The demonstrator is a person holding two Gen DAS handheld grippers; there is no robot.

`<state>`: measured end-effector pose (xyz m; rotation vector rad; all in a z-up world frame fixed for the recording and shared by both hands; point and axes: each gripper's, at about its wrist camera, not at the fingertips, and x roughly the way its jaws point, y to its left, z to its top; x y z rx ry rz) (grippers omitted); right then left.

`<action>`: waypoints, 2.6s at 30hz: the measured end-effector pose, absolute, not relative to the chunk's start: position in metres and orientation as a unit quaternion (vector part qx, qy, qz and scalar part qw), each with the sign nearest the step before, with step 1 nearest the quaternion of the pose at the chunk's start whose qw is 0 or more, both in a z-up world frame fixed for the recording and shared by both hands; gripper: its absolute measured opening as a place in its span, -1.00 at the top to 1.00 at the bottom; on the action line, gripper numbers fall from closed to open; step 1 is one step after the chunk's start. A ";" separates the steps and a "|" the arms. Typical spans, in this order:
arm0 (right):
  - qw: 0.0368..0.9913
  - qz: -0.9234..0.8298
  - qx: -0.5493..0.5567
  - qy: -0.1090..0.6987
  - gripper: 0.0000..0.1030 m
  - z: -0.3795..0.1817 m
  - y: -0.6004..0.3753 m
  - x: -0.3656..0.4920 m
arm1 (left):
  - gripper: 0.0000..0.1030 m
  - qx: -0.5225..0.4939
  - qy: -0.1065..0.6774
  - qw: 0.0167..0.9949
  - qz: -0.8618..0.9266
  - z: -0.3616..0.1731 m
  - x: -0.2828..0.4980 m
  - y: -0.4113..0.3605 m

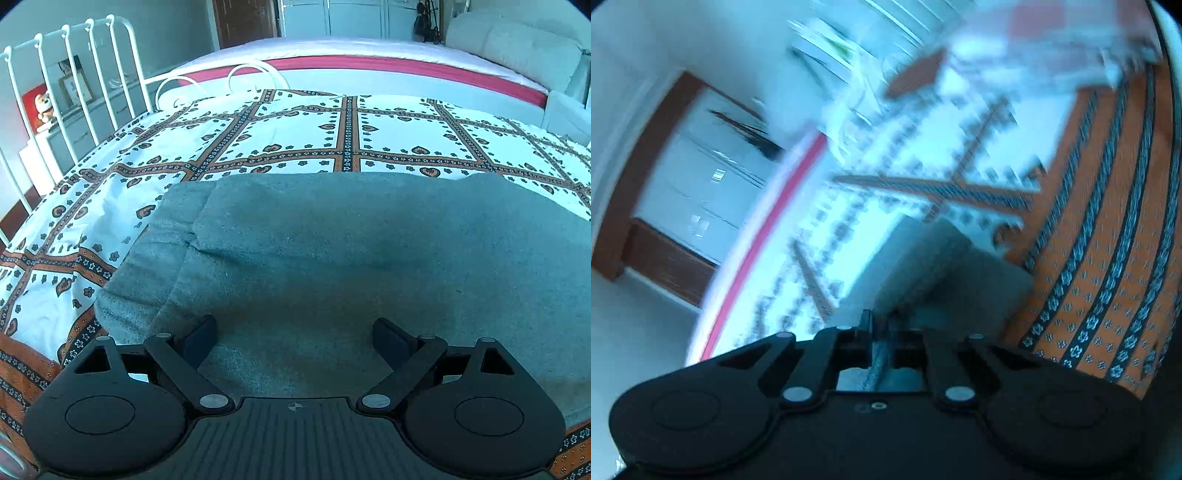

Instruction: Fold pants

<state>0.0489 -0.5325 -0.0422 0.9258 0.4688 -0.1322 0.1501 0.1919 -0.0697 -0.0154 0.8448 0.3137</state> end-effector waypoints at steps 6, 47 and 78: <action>0.828 -0.096 0.458 0.308 1.00 -0.084 -0.553 0.063 | -0.77 -0.005 0.411 0.899 0.151 -0.071 0.152 0.190; 0.910 -0.087 0.317 0.254 0.54 -0.019 -0.494 0.067 | -0.87 -0.016 0.382 0.913 0.143 -0.060 0.149 0.192; 0.882 0.291 0.008 0.371 0.49 -0.035 -0.078 0.266 | -0.37 -0.171 0.366 0.903 0.148 -0.072 0.229 0.333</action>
